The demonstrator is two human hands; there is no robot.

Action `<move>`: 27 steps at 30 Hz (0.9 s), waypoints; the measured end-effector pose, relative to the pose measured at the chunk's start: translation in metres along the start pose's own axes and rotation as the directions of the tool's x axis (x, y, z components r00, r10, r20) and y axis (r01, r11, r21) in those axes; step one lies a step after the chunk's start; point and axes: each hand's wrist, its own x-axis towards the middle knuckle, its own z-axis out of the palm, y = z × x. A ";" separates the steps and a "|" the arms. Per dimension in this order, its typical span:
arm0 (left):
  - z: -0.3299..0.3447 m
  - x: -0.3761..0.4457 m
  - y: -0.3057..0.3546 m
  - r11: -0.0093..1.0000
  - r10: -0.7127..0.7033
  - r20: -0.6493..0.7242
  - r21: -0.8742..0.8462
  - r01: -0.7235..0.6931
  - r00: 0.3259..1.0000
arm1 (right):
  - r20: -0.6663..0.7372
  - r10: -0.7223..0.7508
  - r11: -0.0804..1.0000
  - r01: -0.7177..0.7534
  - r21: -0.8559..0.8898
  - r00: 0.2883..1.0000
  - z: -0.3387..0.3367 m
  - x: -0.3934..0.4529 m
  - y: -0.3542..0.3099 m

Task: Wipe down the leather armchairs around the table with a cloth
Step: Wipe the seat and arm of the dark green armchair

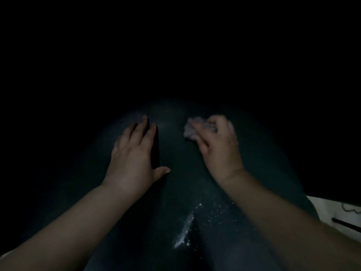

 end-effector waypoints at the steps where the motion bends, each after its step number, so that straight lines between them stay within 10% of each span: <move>1: 0.001 0.000 0.000 1.000 -0.001 -0.005 -0.001 0.001 1.000 | -0.052 0.058 0.998 -0.058 -0.007 0.997 -0.005 0.009 0.011; 7: 0.001 -0.003 0.006 1.000 0.020 0.004 -0.013 -0.020 1.000 | -0.157 0.271 0.961 -0.257 0.103 0.950 -0.012 -0.054 0.020; 13: 0.008 -0.011 0.014 0.997 0.073 0.029 0.002 -0.073 0.997 | -0.011 0.028 0.998 -0.028 0.051 1.000 -0.012 -0.031 0.010; 20: 0.007 -0.018 0.008 0.997 0.075 0.010 0.012 -0.075 0.997 | -0.180 0.289 0.957 -0.282 0.067 0.940 -0.025 -0.080 0.035; 24: 0.011 -0.028 0.009 0.996 0.083 0.029 0.037 -0.084 0.996 | 0.031 0.084 0.990 -0.087 0.110 0.996 -0.005 -0.085 -0.004; 27: 0.015 -0.034 0.009 0.994 0.101 0.038 0.024 -0.102 0.994 | -0.059 0.073 0.996 -0.069 0.062 0.996 -0.013 -0.066 0.008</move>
